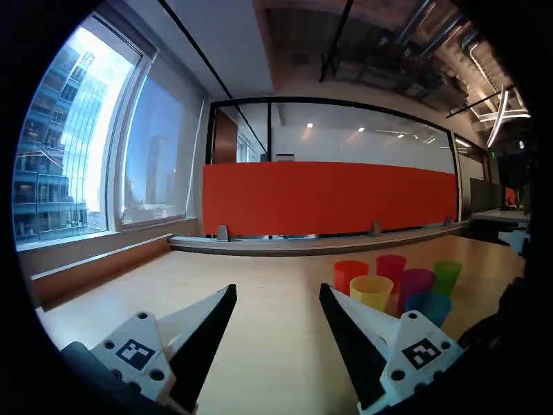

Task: Pour water

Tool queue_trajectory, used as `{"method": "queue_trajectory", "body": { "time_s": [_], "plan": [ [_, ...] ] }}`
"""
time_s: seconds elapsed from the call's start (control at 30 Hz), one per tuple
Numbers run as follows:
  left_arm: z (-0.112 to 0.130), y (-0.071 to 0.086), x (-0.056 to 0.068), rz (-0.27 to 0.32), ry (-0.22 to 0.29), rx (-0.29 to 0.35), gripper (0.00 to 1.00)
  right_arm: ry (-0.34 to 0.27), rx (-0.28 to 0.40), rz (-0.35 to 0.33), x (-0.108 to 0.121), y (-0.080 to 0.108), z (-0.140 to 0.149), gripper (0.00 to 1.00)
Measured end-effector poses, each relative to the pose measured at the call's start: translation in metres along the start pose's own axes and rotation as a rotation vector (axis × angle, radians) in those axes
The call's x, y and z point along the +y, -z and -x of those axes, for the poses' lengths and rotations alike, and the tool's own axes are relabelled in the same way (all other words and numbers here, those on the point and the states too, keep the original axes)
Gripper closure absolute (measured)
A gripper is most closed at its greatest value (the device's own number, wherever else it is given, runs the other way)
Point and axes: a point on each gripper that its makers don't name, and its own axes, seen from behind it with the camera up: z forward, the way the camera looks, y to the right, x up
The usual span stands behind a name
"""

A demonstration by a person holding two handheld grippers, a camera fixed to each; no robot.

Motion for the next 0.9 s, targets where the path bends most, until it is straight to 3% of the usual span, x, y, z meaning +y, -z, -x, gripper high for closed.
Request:
{"method": "queue_trajectory", "body": {
  "time_s": [0.27, 0.67, 0.9],
  "plan": [
    [-0.008, -0.002, -0.003, 0.010, 0.005, 0.005, 0.12, -0.012, 0.007, 0.000, -0.001, -0.002, -0.009, 0.01],
    [-0.050, -0.007, -0.019, 0.005, 0.022, -0.007, 0.12, 0.019, -0.026, -0.040, -0.008, -0.006, -0.053, 0.01],
    [-0.080, -0.013, -0.020, 0.025, 0.024, -0.022, 0.11, 0.033, -0.063, -0.062, -0.010, -0.012, -0.082, 0.01]
  ]
}}
